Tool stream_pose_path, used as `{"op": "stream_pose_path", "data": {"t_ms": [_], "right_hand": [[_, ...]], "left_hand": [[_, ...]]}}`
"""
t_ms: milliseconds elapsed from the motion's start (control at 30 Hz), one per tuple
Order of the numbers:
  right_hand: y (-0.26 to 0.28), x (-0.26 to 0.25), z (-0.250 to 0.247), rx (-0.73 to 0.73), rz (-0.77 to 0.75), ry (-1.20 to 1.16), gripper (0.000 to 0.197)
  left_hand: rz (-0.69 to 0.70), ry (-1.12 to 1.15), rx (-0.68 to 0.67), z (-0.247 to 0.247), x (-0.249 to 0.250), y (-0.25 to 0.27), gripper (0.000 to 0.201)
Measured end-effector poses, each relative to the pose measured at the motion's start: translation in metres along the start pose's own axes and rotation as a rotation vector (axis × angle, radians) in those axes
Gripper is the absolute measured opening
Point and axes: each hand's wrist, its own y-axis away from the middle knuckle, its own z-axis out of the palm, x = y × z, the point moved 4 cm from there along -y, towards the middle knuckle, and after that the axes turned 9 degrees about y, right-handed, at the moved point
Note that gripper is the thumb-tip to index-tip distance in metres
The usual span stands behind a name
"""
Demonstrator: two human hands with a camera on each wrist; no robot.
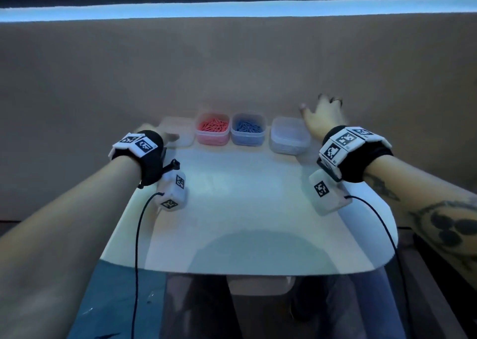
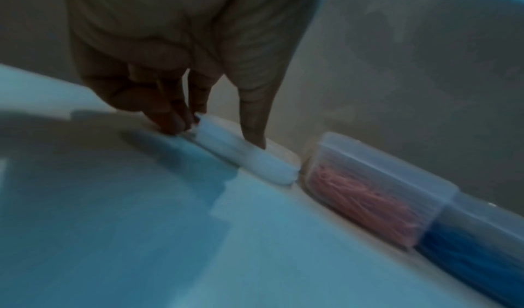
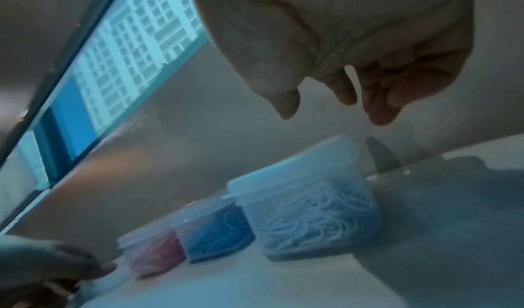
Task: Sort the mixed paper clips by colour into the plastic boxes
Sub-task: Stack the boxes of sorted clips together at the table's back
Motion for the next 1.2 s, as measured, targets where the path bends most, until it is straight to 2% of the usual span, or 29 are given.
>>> {"op": "stream_pose_path", "data": {"t_ms": [100, 200, 267, 333, 400, 467, 533, 633, 700, 767, 833, 967, 1033, 1067, 1133, 1167, 1200], "right_hand": [[0.009, -0.009, -0.008, 0.090, -0.071, -0.054, 0.049], [0.022, -0.024, -0.007, 0.049, -0.122, -0.113, 0.045], [0.031, -0.035, -0.004, 0.016, -0.174, -0.159, 0.041], [0.041, -0.045, -0.001, -0.007, -0.243, -0.225, 0.036], [0.053, -0.055, 0.005, -0.100, -0.316, -0.312, 0.034], [0.066, -0.063, 0.014, -0.295, -0.359, -0.432, 0.040], [0.079, -0.066, 0.020, -0.477, -0.335, -0.538, 0.050], [0.084, -0.059, 0.023, -0.536, -0.341, -0.521, 0.062], [0.084, -0.055, 0.025, -0.524, -0.382, -0.438, 0.063], [0.086, -0.054, 0.029, -0.544, -0.384, -0.440, 0.058], [0.093, -0.055, 0.033, -0.681, -0.320, -0.587, 0.054], [0.110, -0.050, 0.036, -1.068, -0.104, -1.136, 0.074], [0.112, -0.045, 0.029, -1.189, -0.083, -1.385, 0.085], [0.110, -0.041, 0.024, -1.205, -0.091, -1.470, 0.085], [0.103, -0.031, 0.015, -1.164, -0.052, -1.528, 0.075], [0.098, -0.024, 0.012, -1.104, -0.018, -1.502, 0.067], [0.093, -0.016, 0.008, -1.035, 0.000, -1.465, 0.059]], "left_hand": [[0.024, -0.007, 0.073, -0.006, -0.004, -0.001, 0.043], [0.027, 0.095, 0.084, -0.014, -0.010, -0.002, 0.042], [0.012, 0.237, 0.081, -0.021, -0.010, 0.008, 0.028], [0.054, 0.292, 0.118, -0.027, -0.006, 0.014, 0.021], [0.176, 0.264, 0.175, -0.032, 0.004, 0.022, 0.023], [0.345, 0.227, 0.177, -0.030, 0.019, 0.042, 0.021], [0.499, 0.143, 0.169, -0.024, 0.033, 0.061, 0.016], [0.682, -0.124, 0.297, -0.018, 0.054, 0.087, 0.015], [0.685, -0.230, 0.333, -0.013, 0.060, 0.095, 0.021], [0.675, -0.255, 0.307, -0.008, 0.062, 0.098, 0.022], [0.710, -0.197, 0.228, 0.001, 0.064, 0.100, 0.021], [0.918, 0.049, 0.037, 0.027, 0.071, 0.118, 0.016], [0.969, 0.140, -0.082, 0.044, 0.076, 0.120, 0.008], [0.957, 0.202, -0.169, 0.052, 0.078, 0.117, 0.007], [0.889, 0.358, -0.302, 0.065, 0.086, 0.106, 0.006], [0.853, 0.378, -0.316, 0.070, 0.091, 0.097, 0.006], [0.816, 0.316, -0.297, 0.074, 0.097, 0.087, 0.017]]}}
